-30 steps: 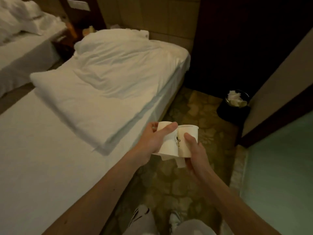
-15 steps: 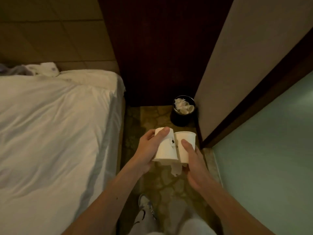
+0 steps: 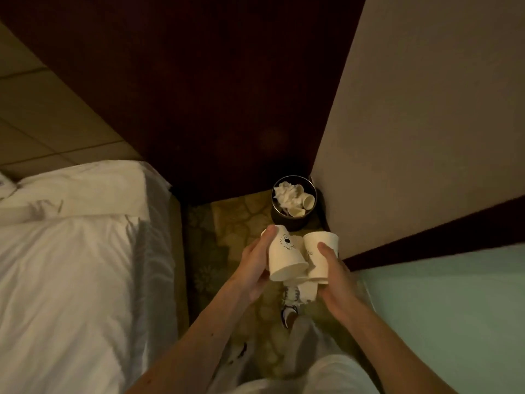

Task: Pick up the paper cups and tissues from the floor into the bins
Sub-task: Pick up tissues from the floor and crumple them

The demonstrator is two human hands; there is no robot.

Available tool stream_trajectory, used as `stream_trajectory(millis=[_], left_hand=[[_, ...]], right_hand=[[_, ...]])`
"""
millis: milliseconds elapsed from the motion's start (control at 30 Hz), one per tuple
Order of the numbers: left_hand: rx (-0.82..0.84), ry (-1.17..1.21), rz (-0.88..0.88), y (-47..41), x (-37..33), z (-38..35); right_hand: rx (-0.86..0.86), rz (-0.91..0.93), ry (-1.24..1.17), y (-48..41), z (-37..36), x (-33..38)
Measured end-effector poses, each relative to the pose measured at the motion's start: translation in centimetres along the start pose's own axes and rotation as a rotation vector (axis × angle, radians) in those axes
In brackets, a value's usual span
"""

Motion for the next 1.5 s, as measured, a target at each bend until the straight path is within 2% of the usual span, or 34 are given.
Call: stream_trajectory(millis=[167,300,400,567,800,933,1033,1167,1267,1400,1500], left_hand=[[-0.004,0.029,0.007,-10.0,-4.3,-1.5],[0.029,0.015,0.004,-19.6,-6.4,-1.7],[0.08,-0.046,0.045,-27.6,-5.5,-1.7],[0.027,-0.164,0.141,-41.6,-2.6,-0.7],[0.156,-0.211,0.103,-55.6,-2.2,-0.7],[0.149,-0.326,0.134,-59.3,-1.8,0.1],[-0.025,-0.481,0.171,-60.2,-1.5,2.4],[-0.232,-0.405,-0.006,-59.3,-1.8,4.4],[-0.208,-0.442,-0.065,-59.2,-0.5,5.0],[-0.282,-0.699,-0.113,-60.2,1.3,6.1],[-0.269,-0.667,-0.171,-60.8,3.0,6.1]], right_hand=[[0.014,-0.019,0.005,-9.1,-3.1,6.8],[-0.038,-0.012,-0.021,-18.5,-4.3,9.6],[-0.054,-0.047,-0.031,-25.8,-4.6,9.3],[-0.088,-0.062,-0.058,-39.3,-4.3,8.3],[-0.07,-0.042,-0.028,-52.3,-5.1,8.5],[-0.058,-0.04,0.08,-55.7,-5.5,8.6],[-0.121,0.049,0.218,-55.8,-4.2,9.0],[-0.178,0.133,0.338,-54.6,-1.8,8.4],[-0.206,0.092,0.354,-54.3,-0.5,6.7],[-0.294,0.161,0.412,-53.5,0.2,5.0],[-0.334,0.187,0.506,-53.5,0.2,4.5]])
Point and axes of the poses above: each hand's wrist, its own y-axis away from the middle knuckle, its own z-axis out of the back of the hand, x = y × z, the point moved 9 cm from there along -y, towards the middle knuckle, and after that the axes turned 8 degrees about -y, right-handed, at the moved point
